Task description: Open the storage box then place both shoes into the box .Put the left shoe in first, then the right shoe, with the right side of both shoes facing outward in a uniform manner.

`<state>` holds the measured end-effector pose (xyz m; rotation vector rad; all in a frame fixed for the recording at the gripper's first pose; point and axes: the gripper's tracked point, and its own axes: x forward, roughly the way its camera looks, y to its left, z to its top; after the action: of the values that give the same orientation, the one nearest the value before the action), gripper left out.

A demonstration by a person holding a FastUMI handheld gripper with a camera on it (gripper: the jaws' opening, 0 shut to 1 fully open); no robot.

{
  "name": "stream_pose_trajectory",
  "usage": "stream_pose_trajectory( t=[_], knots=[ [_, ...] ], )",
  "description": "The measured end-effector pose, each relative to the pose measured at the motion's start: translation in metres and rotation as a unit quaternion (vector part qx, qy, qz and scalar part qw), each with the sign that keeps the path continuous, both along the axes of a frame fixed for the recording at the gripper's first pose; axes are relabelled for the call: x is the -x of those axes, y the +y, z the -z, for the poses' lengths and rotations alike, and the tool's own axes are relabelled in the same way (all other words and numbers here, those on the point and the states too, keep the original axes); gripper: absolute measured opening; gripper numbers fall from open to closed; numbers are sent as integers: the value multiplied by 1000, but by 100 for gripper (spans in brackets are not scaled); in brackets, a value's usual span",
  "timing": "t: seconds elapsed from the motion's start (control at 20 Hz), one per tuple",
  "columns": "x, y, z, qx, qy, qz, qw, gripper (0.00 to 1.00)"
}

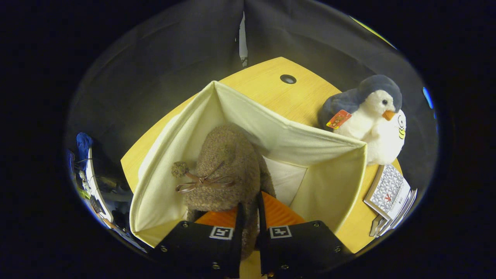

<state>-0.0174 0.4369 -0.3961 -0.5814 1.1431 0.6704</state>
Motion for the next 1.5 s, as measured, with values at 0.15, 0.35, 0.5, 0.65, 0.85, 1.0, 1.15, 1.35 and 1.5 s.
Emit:
stream_pose_trajectory(
  t=[0.15,0.35,0.5,0.65,0.85,1.0,1.15,1.35,1.5],
  knots=[
    [-1,-14,-46,-43,-48,28,997,23],
    [-17,-40,-140,-124,-144,61,980,25],
    [-29,-86,-206,-182,-228,102,951,25],
    [-35,-162,-292,-222,-346,166,896,25],
    [-29,-267,-360,-213,-452,227,836,30],
    [-24,-321,-380,-193,-499,257,805,83],
    [-25,-355,-384,-213,-498,296,787,83],
    [-24,-375,-400,-203,-509,296,782,83],
    [-20,-374,-411,-205,-514,292,780,83]
  ],
)
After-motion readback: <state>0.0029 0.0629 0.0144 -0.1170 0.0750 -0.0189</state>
